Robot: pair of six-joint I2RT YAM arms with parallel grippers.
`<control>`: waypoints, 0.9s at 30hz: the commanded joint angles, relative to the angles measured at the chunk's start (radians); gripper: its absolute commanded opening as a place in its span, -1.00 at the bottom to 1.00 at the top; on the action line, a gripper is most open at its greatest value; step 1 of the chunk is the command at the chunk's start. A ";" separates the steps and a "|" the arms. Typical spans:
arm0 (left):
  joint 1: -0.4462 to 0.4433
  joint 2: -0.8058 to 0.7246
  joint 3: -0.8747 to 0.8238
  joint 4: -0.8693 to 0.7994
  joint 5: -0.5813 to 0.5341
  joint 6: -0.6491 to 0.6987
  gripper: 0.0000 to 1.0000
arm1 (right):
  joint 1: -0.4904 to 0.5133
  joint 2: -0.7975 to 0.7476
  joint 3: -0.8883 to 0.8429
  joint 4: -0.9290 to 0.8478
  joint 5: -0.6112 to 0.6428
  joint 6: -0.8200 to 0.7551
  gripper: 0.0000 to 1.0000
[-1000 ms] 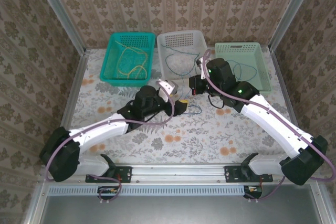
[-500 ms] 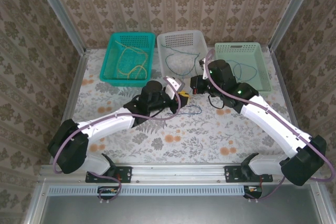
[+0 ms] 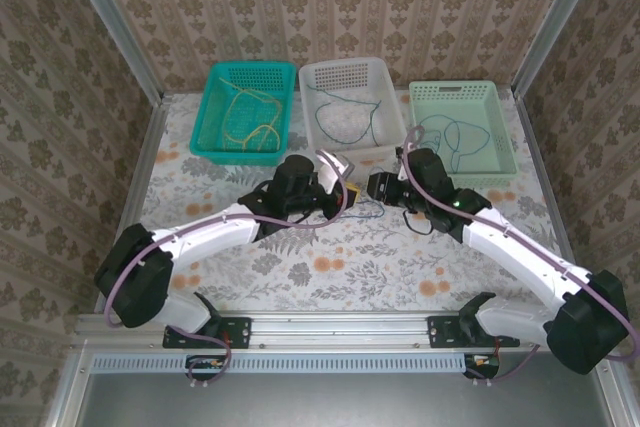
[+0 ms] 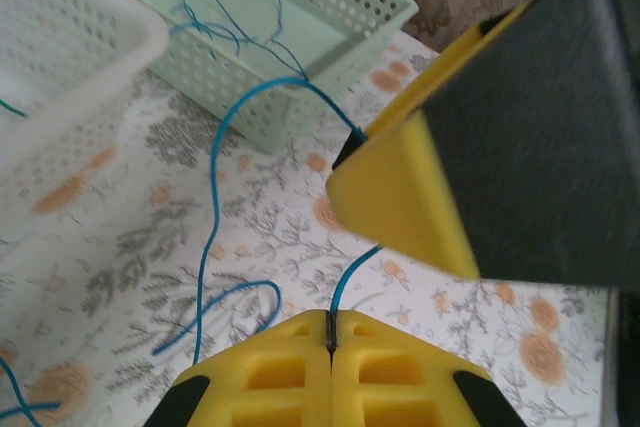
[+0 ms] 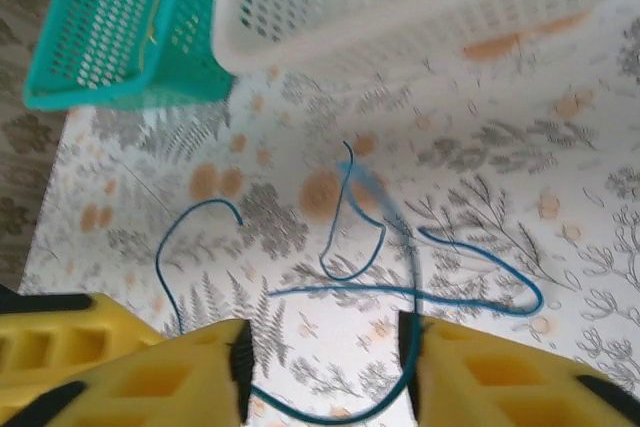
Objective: Untangle the cables
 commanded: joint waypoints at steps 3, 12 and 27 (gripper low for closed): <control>-0.001 -0.010 -0.010 -0.052 0.086 -0.052 -1.00 | -0.067 -0.074 -0.123 0.114 -0.130 0.151 0.55; 0.004 -0.071 -0.070 -0.054 0.128 -0.088 -0.99 | -0.260 -0.168 -0.321 0.326 -0.320 0.370 0.73; 0.001 -0.177 -0.138 0.011 0.105 0.006 -0.96 | -0.262 0.160 -0.389 0.854 -0.595 0.940 0.62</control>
